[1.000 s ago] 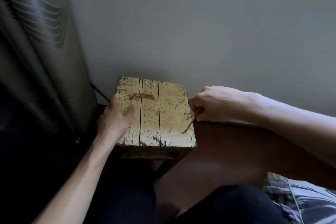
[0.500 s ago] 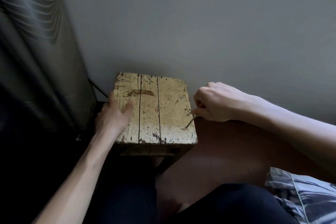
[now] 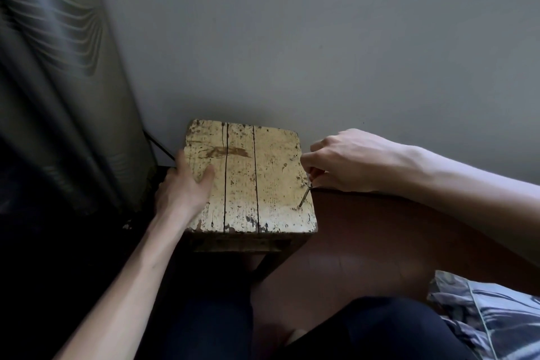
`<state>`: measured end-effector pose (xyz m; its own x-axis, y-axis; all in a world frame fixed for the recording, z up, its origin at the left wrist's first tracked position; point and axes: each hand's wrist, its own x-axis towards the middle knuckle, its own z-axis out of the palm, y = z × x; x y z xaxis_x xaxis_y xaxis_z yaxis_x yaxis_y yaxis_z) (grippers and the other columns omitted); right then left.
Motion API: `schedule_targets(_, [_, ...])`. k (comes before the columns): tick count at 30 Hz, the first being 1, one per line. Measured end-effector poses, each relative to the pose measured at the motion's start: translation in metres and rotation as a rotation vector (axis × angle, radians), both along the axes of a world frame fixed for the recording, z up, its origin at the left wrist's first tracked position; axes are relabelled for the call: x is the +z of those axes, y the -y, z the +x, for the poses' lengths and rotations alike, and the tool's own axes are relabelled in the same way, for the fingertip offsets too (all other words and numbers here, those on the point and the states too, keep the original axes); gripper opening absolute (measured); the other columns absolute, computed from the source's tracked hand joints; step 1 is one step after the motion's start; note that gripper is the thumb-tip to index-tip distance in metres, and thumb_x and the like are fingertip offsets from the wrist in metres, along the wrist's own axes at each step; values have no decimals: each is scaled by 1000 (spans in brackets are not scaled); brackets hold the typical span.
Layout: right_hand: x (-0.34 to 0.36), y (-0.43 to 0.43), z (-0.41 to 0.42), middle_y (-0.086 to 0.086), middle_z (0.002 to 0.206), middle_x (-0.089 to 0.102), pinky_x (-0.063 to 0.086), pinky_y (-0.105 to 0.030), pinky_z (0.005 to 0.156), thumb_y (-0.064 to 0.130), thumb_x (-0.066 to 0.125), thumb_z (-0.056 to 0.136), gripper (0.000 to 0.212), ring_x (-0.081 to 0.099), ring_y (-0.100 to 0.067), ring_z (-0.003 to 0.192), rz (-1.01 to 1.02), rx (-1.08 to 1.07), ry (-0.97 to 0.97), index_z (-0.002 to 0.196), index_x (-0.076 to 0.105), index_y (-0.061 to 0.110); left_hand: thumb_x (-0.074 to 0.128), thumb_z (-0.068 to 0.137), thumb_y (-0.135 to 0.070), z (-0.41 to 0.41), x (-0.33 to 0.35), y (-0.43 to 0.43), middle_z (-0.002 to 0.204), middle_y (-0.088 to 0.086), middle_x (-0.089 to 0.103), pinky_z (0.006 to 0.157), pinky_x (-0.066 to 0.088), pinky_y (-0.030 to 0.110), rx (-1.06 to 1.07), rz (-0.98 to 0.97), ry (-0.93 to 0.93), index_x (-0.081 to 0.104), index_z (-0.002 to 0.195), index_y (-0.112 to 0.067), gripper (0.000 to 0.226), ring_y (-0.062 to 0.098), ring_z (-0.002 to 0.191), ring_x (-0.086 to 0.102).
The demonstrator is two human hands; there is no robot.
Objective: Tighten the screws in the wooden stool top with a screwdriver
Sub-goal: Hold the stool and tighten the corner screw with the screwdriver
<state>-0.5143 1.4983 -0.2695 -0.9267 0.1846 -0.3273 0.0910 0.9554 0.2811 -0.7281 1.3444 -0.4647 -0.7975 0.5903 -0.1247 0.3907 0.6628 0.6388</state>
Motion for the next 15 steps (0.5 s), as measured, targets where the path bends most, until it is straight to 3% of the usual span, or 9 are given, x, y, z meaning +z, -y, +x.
schedule_targets(7, [-8, -2, 1, 2, 90, 70, 50, -35, 65, 50, 61, 97, 29, 67, -28, 80, -34, -5, -76, 100, 62, 21, 36, 97, -70, -1, -3, -1, 149, 24, 47, 100, 46, 51, 4, -10, 0, 9, 162, -23, 84, 46, 126, 54])
schedule_targets(11, [-14, 0, -3, -1, 74, 61, 55, -36, 63, 50, 66, 93, 37, 63, -30, 70, -65, -239, -105, 84, 64, 15, 37, 97, -70, -2, -5, -1, 149, 23, 47, 101, 46, 51, 6, -5, -3, 10, 162, -22, 85, 45, 127, 54])
schedule_targets(15, [-17, 2, -14, -10, 81, 63, 57, -37, 65, 42, 66, 92, 36, 63, -32, 73, -72, -426, -110, 83, 61, 7, 36, 97, -71, 0, -4, -1, 151, 23, 46, 101, 46, 50, 10, -5, 4, 8, 162, -22, 86, 44, 129, 53])
